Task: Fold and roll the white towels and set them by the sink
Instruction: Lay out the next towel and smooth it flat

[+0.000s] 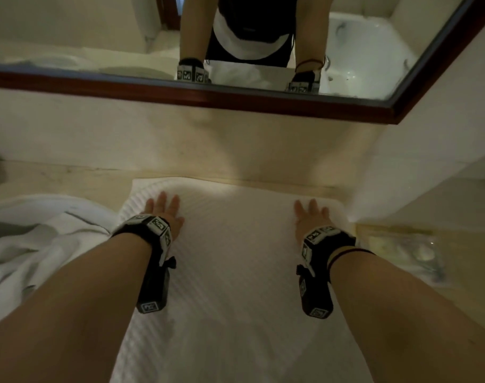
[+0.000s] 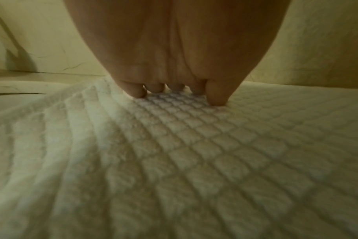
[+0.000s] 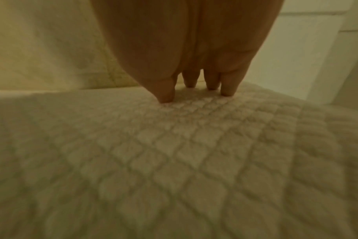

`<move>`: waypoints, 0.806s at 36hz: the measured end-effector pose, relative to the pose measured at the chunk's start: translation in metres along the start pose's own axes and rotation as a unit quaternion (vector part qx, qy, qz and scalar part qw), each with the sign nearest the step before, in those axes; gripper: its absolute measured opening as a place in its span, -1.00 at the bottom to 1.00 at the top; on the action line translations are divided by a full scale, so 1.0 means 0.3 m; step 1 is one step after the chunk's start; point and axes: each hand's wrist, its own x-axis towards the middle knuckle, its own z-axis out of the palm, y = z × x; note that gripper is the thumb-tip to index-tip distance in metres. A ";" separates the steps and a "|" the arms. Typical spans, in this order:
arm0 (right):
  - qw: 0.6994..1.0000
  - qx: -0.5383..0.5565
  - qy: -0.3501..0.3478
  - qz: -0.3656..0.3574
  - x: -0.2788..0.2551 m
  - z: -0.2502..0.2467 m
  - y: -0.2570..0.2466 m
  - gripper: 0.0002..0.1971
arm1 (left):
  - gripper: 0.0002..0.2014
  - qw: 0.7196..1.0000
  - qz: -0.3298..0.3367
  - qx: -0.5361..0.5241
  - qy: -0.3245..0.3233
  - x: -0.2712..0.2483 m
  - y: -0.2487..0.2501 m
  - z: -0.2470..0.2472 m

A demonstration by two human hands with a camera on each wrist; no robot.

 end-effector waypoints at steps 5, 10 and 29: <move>0.999 0.002 0.041 -0.007 0.020 -0.047 0.001 -0.38 | -0.37 1.000 -0.014 -0.001 0.012 0.042 0.000 0.002; 0.989 -0.006 0.145 0.035 0.040 -0.053 0.035 -0.56 | -0.37 1.000 -0.017 0.006 0.015 0.038 0.006 -0.009; 0.960 0.162 0.171 0.153 0.079 -0.104 0.094 -0.34 | -0.42 0.995 -0.057 -0.076 0.002 0.003 0.056 -0.051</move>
